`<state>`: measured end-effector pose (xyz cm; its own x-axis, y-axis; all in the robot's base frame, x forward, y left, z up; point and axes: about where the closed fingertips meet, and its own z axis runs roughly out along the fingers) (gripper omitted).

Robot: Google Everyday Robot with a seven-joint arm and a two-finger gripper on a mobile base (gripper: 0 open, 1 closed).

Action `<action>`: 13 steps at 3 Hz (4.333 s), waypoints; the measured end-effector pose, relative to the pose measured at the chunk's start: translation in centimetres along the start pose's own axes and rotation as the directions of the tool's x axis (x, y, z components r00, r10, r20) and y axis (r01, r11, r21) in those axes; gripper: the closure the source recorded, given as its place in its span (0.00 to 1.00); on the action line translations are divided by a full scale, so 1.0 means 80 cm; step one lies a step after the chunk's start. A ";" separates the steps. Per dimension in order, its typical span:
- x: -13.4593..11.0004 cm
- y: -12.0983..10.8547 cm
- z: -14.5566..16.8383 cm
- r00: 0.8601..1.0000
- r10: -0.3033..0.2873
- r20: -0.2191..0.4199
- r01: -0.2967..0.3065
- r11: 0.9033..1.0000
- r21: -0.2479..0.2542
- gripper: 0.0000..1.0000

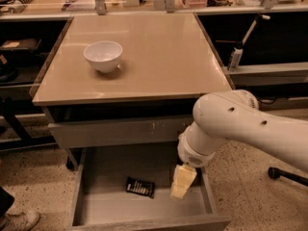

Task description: Pick rxbar chocolate from middle drawer and place on counter

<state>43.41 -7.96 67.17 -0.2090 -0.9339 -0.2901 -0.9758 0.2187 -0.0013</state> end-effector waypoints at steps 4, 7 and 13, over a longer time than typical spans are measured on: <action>-0.028 -0.009 0.113 0.993 0.070 0.091 -0.063 0.994 -0.086 0.00; -0.042 -0.042 0.229 0.974 0.125 0.190 -0.113 0.991 -0.076 0.00; -0.069 -0.030 0.388 0.952 0.155 0.263 -0.112 0.979 -0.171 0.00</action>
Offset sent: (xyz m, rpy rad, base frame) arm 0.0001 0.0248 -0.0277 0.0513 0.0409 0.0195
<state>48.92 5.44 39.10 -0.3336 -0.7811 -0.5278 -0.9427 0.2706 0.1953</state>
